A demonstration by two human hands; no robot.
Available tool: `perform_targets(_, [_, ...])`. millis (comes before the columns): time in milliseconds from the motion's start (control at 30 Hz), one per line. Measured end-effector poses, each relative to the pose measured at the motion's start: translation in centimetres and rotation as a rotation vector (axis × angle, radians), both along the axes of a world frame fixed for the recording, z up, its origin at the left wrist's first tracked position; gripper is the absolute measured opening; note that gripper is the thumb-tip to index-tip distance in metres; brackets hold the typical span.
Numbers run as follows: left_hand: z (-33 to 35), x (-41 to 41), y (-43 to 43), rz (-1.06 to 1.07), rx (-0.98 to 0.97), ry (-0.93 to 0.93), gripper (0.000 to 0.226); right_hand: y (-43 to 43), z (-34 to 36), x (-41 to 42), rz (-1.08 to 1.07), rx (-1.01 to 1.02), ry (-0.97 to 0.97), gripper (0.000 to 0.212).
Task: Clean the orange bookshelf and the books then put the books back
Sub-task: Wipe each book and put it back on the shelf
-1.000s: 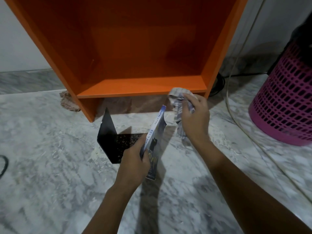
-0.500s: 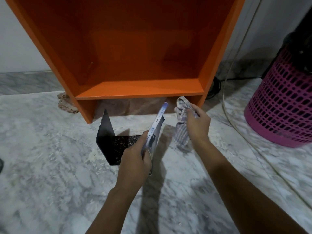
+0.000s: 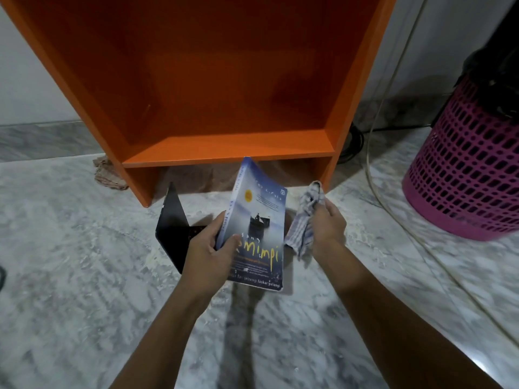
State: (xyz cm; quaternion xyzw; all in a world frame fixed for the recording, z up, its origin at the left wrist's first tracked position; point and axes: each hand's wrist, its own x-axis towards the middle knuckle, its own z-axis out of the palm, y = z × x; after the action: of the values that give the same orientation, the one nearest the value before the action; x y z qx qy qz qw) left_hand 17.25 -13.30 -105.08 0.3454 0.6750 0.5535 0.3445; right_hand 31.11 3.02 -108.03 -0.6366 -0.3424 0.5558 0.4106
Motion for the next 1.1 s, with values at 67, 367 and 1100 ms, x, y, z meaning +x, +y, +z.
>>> perform_targets(67, [-0.3,-0.1,0.1,0.026,-0.005,-0.105,0.041,-0.3,0.1,0.0,0.044,0.039,0.129,0.020])
perform_targets(367, [1.4,-0.7,1.7,-0.019,-0.111,-0.329,0.035,-1.6,1.1,-0.7,0.211,0.096,0.359,0.013])
perform_targets(1100, [6.7,-5.2,6.7,-0.034,-0.392,-0.037,0.019,-3.6,1.8,-1.9,0.920,1.516,-0.271,0.028])
